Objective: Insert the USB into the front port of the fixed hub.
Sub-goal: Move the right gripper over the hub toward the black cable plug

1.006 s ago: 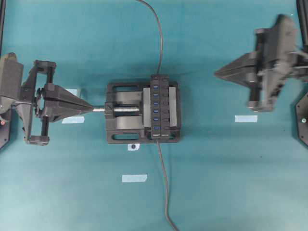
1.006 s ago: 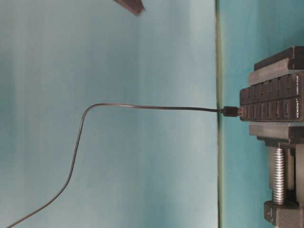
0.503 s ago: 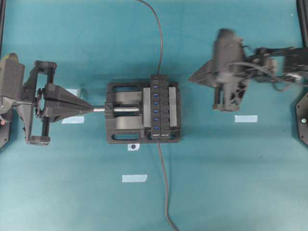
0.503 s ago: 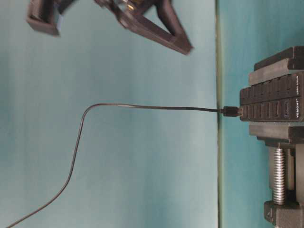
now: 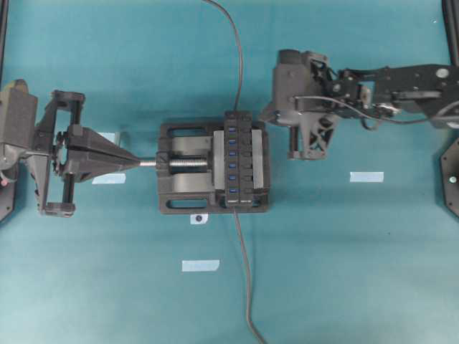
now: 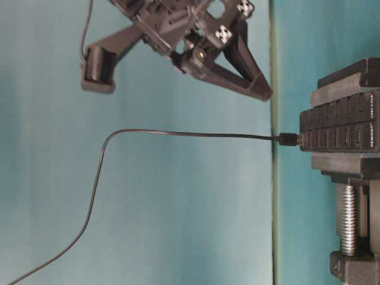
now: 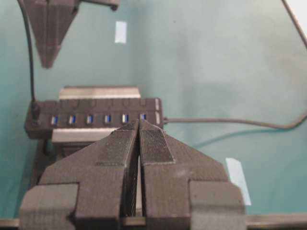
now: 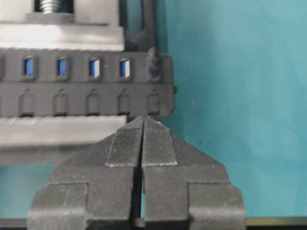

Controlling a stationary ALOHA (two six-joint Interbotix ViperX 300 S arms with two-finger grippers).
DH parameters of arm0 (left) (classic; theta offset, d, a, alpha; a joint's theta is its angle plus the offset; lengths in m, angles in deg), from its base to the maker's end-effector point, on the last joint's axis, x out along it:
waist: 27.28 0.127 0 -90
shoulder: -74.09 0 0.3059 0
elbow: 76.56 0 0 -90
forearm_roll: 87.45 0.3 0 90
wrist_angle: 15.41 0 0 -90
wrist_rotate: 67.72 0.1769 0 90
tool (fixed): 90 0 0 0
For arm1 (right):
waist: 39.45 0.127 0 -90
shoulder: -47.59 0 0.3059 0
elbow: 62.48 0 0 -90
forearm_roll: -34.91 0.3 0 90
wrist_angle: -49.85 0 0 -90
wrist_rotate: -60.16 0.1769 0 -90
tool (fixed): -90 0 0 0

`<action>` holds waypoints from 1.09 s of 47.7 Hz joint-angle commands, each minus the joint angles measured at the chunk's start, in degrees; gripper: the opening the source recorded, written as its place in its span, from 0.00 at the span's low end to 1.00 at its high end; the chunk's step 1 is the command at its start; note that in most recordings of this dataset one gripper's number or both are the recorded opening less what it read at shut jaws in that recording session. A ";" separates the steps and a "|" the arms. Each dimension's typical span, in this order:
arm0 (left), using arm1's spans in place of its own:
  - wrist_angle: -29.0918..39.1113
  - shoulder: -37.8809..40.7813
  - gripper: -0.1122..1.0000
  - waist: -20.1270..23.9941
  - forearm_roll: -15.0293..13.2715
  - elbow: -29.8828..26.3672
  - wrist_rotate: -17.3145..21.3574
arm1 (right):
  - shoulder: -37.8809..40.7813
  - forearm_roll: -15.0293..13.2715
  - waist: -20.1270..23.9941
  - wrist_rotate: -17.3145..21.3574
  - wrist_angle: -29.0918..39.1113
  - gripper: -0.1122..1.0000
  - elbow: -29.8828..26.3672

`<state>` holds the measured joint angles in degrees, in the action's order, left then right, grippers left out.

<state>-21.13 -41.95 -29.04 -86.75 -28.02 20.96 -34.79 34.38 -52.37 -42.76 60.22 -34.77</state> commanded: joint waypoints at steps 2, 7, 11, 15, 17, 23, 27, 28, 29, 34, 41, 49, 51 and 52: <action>-0.26 -0.09 0.10 -0.09 0.09 -1.23 -0.09 | 0.26 0.00 -0.26 -0.79 -0.26 0.09 -2.20; -0.26 -0.18 0.10 -0.09 0.09 -1.14 -0.09 | 1.05 -0.09 -0.26 -0.79 -0.18 0.09 -3.08; -0.26 -0.09 0.10 -0.09 0.09 -1.14 -0.09 | 1.41 0.00 -0.26 -0.79 0.00 0.09 -3.52; -0.26 -0.09 0.10 -0.09 0.09 -1.14 0.00 | 1.41 0.00 -0.18 -0.79 0.09 0.08 -4.04; -0.26 -0.09 0.10 -0.09 0.09 -1.14 -0.09 | 1.41 -0.09 -0.18 -0.79 0.09 0.08 -4.39; -0.26 -0.09 0.10 -0.09 0.09 -1.14 -0.09 | 1.58 0.00 -0.18 -0.79 0.09 0.09 -4.75; -0.26 -0.09 0.10 -0.09 0.09 -1.14 -0.09 | 1.85 0.00 -0.09 -0.79 0.09 0.11 -4.83; -0.26 -0.09 0.10 -0.09 0.09 -1.14 -0.09 | 1.93 0.00 0.00 -0.79 0.09 0.12 -4.75; -0.26 -0.09 0.10 -0.09 0.09 -1.14 -0.09 | 1.93 -0.09 0.00 -0.79 0.09 0.13 -4.83; -0.26 -0.18 0.10 -0.09 0.09 -1.14 -0.09 | 2.20 -0.09 0.44 -0.79 0.44 0.21 -4.83; -0.18 -0.09 0.10 -0.09 0.09 -1.14 -0.09 | 2.37 -0.09 0.44 -0.88 0.35 0.51 -5.27; -0.26 -0.09 0.10 -0.09 0.09 -1.05 -0.18 | 3.43 -0.09 0.35 -0.88 0.18 0.85 -6.33; -0.26 -0.09 0.10 -0.09 0.09 -1.05 -0.18 | 3.78 0.00 0.35 -0.88 0.18 0.83 -6.68; -0.18 -0.18 0.10 -0.09 0.18 -0.97 -0.18 | 3.96 -0.09 0.35 -0.88 0.18 0.82 -6.77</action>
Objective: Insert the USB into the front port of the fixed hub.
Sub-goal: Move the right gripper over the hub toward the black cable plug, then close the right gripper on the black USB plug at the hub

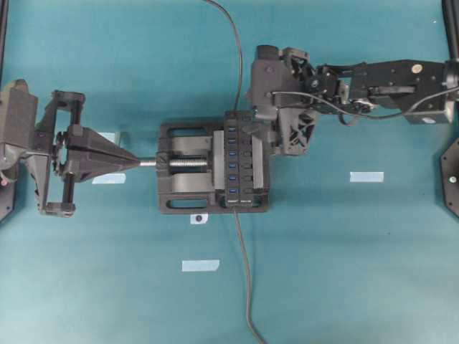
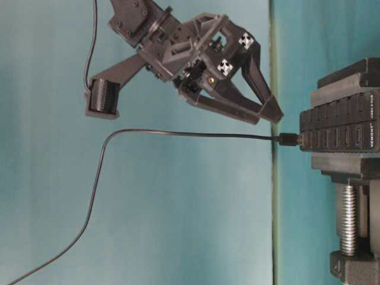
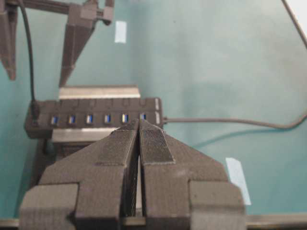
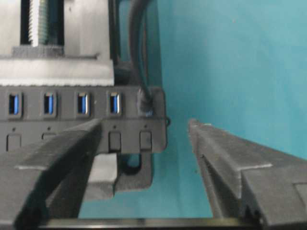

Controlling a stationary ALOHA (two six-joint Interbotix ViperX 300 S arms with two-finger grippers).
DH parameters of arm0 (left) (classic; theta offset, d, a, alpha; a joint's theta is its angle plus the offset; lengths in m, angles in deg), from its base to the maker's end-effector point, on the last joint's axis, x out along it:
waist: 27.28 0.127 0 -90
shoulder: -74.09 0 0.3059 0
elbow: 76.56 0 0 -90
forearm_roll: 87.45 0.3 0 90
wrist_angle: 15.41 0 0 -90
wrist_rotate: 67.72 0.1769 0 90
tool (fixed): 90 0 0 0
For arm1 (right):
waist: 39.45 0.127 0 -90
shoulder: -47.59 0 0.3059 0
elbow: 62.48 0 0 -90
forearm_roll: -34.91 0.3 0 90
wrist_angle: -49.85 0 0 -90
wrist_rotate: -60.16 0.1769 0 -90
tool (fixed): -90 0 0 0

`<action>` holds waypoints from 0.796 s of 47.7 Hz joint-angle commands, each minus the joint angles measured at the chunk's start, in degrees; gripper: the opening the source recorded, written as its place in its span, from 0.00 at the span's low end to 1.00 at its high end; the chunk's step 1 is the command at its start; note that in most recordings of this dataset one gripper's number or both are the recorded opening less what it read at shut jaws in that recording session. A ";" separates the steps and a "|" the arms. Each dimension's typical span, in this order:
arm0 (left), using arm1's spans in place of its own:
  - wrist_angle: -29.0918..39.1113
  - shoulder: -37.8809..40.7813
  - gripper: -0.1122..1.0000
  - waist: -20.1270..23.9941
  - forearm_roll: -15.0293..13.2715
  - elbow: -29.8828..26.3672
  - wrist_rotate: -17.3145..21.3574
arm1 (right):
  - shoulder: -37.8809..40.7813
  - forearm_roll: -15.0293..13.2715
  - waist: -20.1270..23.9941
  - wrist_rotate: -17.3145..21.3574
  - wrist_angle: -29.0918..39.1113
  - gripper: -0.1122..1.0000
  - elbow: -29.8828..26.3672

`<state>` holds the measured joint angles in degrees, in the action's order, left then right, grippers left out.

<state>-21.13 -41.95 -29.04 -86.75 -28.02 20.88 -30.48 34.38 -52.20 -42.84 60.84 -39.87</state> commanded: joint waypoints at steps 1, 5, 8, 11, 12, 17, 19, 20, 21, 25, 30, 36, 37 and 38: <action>-0.26 -0.09 0.10 -0.09 0.09 -1.05 -0.09 | -0.26 -0.09 0.18 -0.79 -0.44 0.80 -1.85; -0.26 -0.09 0.10 -0.09 0.09 -0.97 -0.18 | 0.35 -0.09 0.26 -0.79 -0.26 0.79 -2.46; -0.26 -0.09 0.10 -0.09 0.18 -0.97 -0.18 | 0.70 0.00 0.26 -0.79 -0.18 0.78 -2.90; -0.26 -0.09 0.10 -0.09 0.09 -1.05 -0.18 | 0.88 -0.09 0.26 -0.79 -0.09 0.78 -3.08; -0.26 -0.09 0.10 -0.09 0.09 -0.97 -0.09 | 0.97 -0.09 0.26 -0.79 -0.18 0.78 -3.16; -0.18 -0.09 0.10 -0.09 0.09 -0.97 -0.09 | 1.41 0.00 0.35 -0.79 -0.09 0.78 -3.69; -0.26 -0.09 0.10 -0.09 0.18 -0.97 -0.18 | 1.49 -0.09 0.35 -0.79 -0.09 0.78 -3.78; -0.26 -0.09 0.10 -0.09 0.09 -0.97 -0.18 | 1.49 0.00 0.26 -0.79 -0.18 0.78 -3.78; -0.26 -0.09 0.10 -0.09 0.09 -0.97 -0.18 | 1.58 0.00 0.35 -0.79 -0.18 0.78 -3.87; -0.26 -0.09 0.10 -0.09 0.09 -0.97 -0.18 | 1.58 -0.09 0.35 -0.70 -0.18 0.77 -3.87; -0.26 -0.09 0.10 -0.09 0.09 -0.88 -0.18 | 1.58 -0.09 0.35 -0.70 -0.35 0.75 -4.04; -0.26 -0.09 0.10 -0.09 0.09 -0.79 -0.18 | 1.58 0.00 0.35 -0.70 -0.44 0.71 -4.22; -0.26 -0.09 0.10 -0.09 0.18 -0.79 -0.18 | 1.67 -0.09 0.35 -0.70 -0.44 0.71 -4.22; -0.26 -0.09 0.10 -0.09 0.09 -0.79 -0.18 | 1.67 -0.09 0.35 -0.70 -0.44 0.70 -4.31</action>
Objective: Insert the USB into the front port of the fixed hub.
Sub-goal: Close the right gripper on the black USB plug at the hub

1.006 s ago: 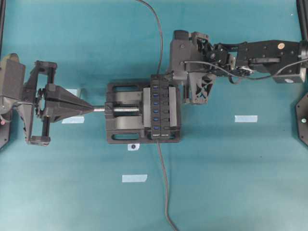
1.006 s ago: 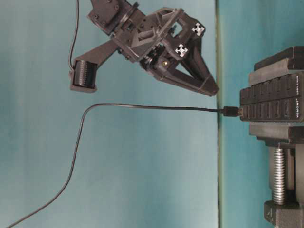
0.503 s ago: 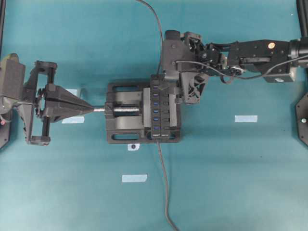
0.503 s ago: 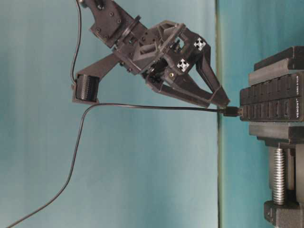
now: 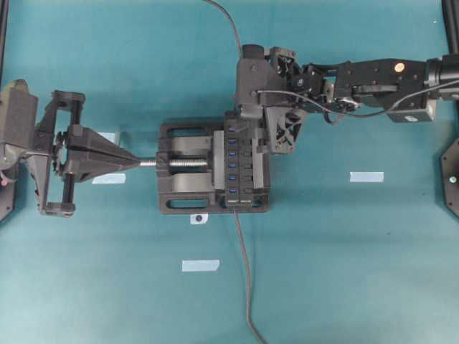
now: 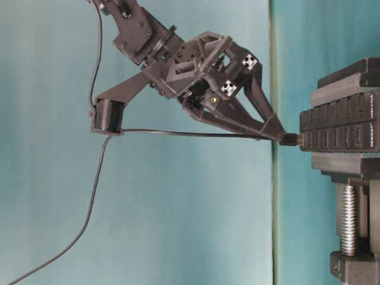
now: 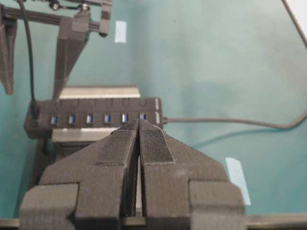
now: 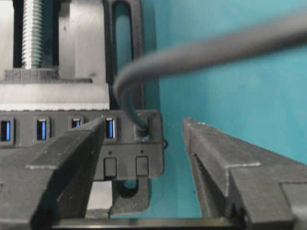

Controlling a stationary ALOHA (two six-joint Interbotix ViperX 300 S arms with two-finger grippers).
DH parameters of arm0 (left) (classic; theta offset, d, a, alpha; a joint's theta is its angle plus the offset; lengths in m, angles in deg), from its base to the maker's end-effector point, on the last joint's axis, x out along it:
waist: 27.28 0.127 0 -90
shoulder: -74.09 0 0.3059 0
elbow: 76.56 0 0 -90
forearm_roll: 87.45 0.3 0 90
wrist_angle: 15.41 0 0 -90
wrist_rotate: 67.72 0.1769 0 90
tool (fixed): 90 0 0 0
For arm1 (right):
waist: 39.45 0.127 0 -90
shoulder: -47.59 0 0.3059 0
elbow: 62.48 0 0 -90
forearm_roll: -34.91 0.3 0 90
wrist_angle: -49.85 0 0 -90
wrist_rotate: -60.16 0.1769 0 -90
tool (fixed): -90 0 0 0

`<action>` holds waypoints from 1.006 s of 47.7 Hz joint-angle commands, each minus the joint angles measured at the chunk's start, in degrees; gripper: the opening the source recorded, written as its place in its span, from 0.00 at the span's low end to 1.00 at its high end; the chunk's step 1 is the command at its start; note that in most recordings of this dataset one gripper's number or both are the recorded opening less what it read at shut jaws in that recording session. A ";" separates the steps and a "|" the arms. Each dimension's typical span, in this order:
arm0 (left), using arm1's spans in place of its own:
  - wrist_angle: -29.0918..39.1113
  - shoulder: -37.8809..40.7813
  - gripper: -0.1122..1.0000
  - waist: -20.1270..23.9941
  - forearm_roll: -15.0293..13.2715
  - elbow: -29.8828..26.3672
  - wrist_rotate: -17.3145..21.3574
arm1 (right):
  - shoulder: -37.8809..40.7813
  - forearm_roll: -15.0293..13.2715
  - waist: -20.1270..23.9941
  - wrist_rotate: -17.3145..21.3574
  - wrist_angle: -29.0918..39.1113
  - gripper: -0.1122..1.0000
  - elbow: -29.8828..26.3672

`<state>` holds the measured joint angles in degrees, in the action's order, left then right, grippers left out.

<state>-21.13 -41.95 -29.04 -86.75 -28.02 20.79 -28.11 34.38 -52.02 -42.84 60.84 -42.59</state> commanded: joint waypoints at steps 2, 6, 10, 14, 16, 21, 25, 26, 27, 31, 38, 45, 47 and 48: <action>-0.26 -0.09 0.10 -0.09 0.09 -0.62 -0.09 | -0.62 0.00 0.18 -0.70 -0.35 0.69 -1.58; -0.26 -0.09 0.10 -0.09 0.09 -0.53 -0.09 | -0.18 0.00 0.44 -0.70 -0.35 0.64 -1.58; -0.26 -0.18 0.10 -0.09 0.09 -0.44 -0.09 | 0.18 0.00 0.62 -0.70 -0.18 0.61 -1.49; -0.26 -0.18 0.10 -0.09 0.09 -0.44 -0.09 | 0.35 0.00 0.70 -0.70 -0.18 0.59 -1.58; -0.26 -0.18 0.10 -0.09 0.09 -0.53 -0.09 | 0.44 0.00 0.70 -0.70 -0.26 0.59 -1.58; -0.26 -0.18 0.10 -0.09 0.09 -0.44 -0.09 | 0.62 0.00 0.70 -0.70 -0.44 0.59 -1.67; -0.26 -0.26 0.10 -0.09 0.09 -0.44 -0.09 | 0.79 0.00 0.70 -0.70 -0.53 0.59 -1.67; -0.26 -0.35 0.10 -0.09 0.09 -0.44 -0.09 | 0.88 0.00 0.70 -0.62 -0.53 0.58 -1.67; -0.26 -0.35 0.10 -0.09 0.09 -0.35 -0.09 | 0.88 -0.09 0.62 -0.62 -0.44 0.58 -1.67; -0.26 -0.35 0.10 -0.09 0.18 -0.35 -0.09 | 0.97 0.00 0.70 -0.62 -0.53 0.58 -1.67; -0.26 -0.35 0.10 -0.09 0.09 -0.44 -0.09 | 1.05 0.00 0.70 -0.62 -0.62 0.55 -1.93; -0.18 -0.44 0.10 -0.09 0.09 -0.35 -0.09 | 1.32 0.00 0.62 -0.18 -1.14 0.45 -2.02; -0.26 -0.44 0.10 -0.09 0.09 -0.35 -0.09 | 1.32 0.00 0.70 0.00 -1.32 0.41 -2.02; -0.26 -0.44 0.10 -0.09 0.09 -0.35 -0.09 | 1.23 0.00 0.70 0.00 -1.41 0.38 -2.02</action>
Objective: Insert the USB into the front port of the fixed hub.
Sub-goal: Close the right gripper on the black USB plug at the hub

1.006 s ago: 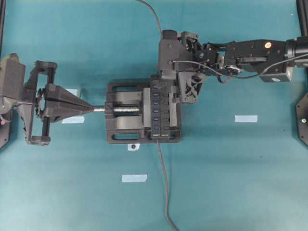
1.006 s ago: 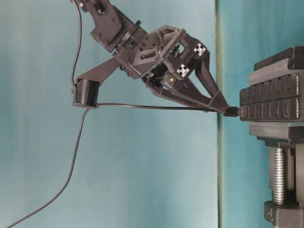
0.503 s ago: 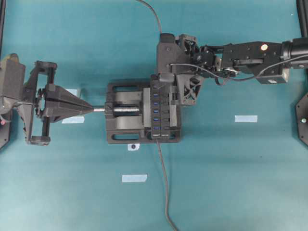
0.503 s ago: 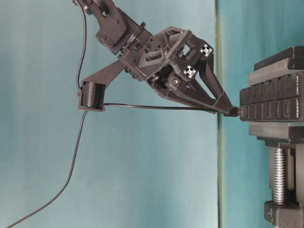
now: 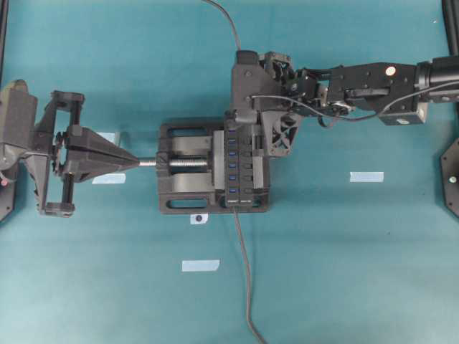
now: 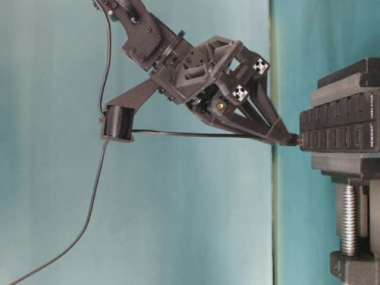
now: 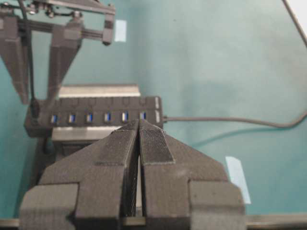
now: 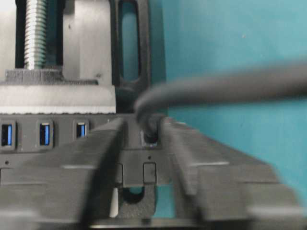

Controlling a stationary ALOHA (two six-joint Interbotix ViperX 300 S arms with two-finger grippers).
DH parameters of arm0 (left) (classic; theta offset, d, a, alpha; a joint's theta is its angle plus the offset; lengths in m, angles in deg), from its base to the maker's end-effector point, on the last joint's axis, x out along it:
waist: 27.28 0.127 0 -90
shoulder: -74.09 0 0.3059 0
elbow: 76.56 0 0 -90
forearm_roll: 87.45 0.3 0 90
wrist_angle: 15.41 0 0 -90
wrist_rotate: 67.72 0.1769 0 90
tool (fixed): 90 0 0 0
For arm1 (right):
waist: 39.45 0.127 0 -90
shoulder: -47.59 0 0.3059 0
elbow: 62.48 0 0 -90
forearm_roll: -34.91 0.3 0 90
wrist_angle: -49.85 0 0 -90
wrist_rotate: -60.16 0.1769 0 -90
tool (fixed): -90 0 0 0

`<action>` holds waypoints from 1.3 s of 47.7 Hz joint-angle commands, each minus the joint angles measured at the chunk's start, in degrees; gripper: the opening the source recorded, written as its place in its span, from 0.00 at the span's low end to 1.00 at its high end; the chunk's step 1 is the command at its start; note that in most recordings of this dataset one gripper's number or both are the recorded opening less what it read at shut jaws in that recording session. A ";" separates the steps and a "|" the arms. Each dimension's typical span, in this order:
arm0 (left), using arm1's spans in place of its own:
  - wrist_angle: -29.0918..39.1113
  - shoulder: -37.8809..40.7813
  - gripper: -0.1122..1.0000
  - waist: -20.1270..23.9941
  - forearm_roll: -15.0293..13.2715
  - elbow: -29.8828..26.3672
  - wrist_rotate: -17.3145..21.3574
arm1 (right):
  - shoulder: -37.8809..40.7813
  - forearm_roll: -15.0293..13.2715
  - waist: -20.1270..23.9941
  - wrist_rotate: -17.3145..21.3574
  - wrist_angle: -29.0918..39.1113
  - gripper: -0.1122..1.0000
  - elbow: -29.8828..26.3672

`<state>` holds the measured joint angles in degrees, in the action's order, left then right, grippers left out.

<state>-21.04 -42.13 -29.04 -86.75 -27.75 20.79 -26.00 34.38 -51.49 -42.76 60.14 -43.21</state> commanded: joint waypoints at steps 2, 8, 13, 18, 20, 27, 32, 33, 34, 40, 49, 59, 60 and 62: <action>-0.35 -0.26 0.10 -0.09 0.09 -0.62 -0.09 | -0.97 0.09 0.18 -0.09 -0.62 0.33 -1.41; -0.35 -0.35 0.10 -0.09 0.09 -0.70 -0.09 | -0.97 0.18 0.18 0.00 0.18 0.19 -1.49; -0.35 -0.35 0.10 -0.09 0.09 -0.62 -0.09 | -0.97 0.26 0.18 0.09 0.44 0.16 -1.49; -0.35 -0.35 0.10 -0.09 0.09 -0.53 -0.09 | -1.05 0.35 0.18 0.09 0.44 0.16 -1.76; -0.35 -0.35 0.10 -0.09 0.09 -0.53 -0.09 | -1.05 0.35 0.18 0.09 0.44 0.16 -1.93; -0.35 -0.35 0.10 -0.09 0.09 -0.44 -0.09 | -1.05 0.62 0.18 0.18 0.62 0.16 -2.46; -0.35 -0.35 0.10 -0.09 0.09 -0.44 -0.09 | -1.76 1.32 0.26 0.26 2.11 0.16 -3.34; -0.35 -0.35 0.10 -0.09 0.09 -0.53 -0.09 | -2.02 1.41 0.35 0.26 2.55 0.16 -3.43; -0.35 -0.35 0.10 -0.09 0.09 -0.53 -0.09 | -2.29 1.41 0.44 0.26 2.99 0.16 -3.69; -0.35 -0.79 0.10 -0.09 0.09 -0.53 -0.09 | -3.78 1.49 0.97 0.53 6.50 0.16 -5.01; -0.35 -1.14 0.10 -0.09 0.09 -0.44 -0.09 | -6.59 1.49 1.58 1.93 9.67 0.16 -5.45; -0.26 -1.14 0.10 -0.09 0.09 -0.44 -0.09 | -9.49 1.49 4.13 6.15 10.55 0.16 -5.10; -0.35 -1.23 0.10 -0.09 0.09 -0.44 -0.09 | -9.67 1.49 4.48 6.50 10.63 0.16 -5.01; -0.35 -1.23 0.10 -0.09 0.09 -0.44 -0.09 | -9.93 1.49 5.27 7.38 10.72 0.16 -4.75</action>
<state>-21.04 -43.10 -29.04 -86.75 -27.58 20.79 -33.56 35.79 -47.89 -37.22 70.86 -47.16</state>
